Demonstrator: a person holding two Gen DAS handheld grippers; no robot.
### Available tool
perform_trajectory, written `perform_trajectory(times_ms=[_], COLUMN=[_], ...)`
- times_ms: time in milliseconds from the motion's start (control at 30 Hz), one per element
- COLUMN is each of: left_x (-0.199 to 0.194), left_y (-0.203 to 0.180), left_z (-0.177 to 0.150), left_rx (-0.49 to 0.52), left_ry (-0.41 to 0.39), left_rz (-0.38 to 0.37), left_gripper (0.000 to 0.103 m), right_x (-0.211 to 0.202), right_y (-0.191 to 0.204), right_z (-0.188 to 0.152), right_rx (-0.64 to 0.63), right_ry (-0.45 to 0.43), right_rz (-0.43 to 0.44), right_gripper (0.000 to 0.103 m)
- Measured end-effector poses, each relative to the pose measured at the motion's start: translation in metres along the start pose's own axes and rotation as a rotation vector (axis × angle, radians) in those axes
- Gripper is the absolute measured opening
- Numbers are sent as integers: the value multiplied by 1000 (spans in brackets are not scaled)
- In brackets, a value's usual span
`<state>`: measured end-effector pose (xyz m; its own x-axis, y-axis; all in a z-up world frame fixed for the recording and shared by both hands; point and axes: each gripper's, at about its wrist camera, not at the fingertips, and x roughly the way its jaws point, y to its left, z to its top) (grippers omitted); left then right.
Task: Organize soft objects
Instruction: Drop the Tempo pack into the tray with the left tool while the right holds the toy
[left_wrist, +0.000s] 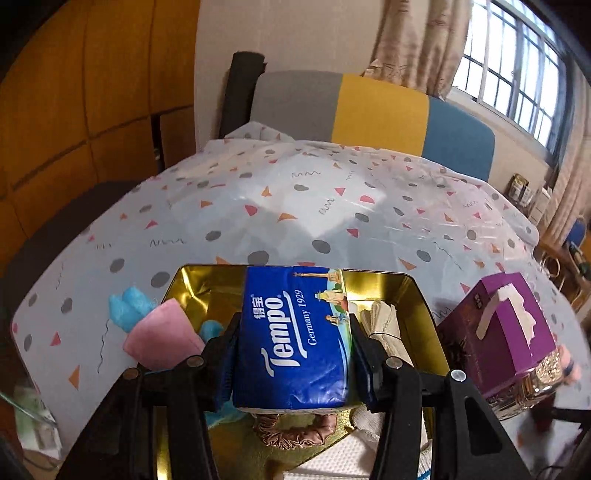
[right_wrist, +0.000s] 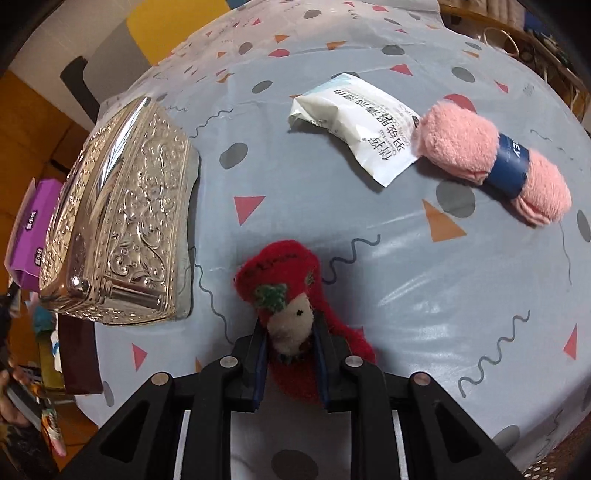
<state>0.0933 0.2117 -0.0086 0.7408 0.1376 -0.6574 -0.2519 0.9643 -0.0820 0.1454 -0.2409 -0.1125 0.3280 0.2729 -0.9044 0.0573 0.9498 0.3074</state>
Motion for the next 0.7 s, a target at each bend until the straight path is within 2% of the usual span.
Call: perform_trajectory(times_ms=[200, 700], left_x=[6, 47], left_y=[-9, 9], left_z=[1, 9], left_rx=[50, 28], left_ry=[3, 107], left_rz=[-3, 29], left_gripper=[52, 52], right_x=[-1, -12], right_y=[14, 10], right_z=[-5, -20], right_rx=[-55, -96], right_ry=[-25, -63], right_rz=[-48, -80], right_gripper=[21, 22])
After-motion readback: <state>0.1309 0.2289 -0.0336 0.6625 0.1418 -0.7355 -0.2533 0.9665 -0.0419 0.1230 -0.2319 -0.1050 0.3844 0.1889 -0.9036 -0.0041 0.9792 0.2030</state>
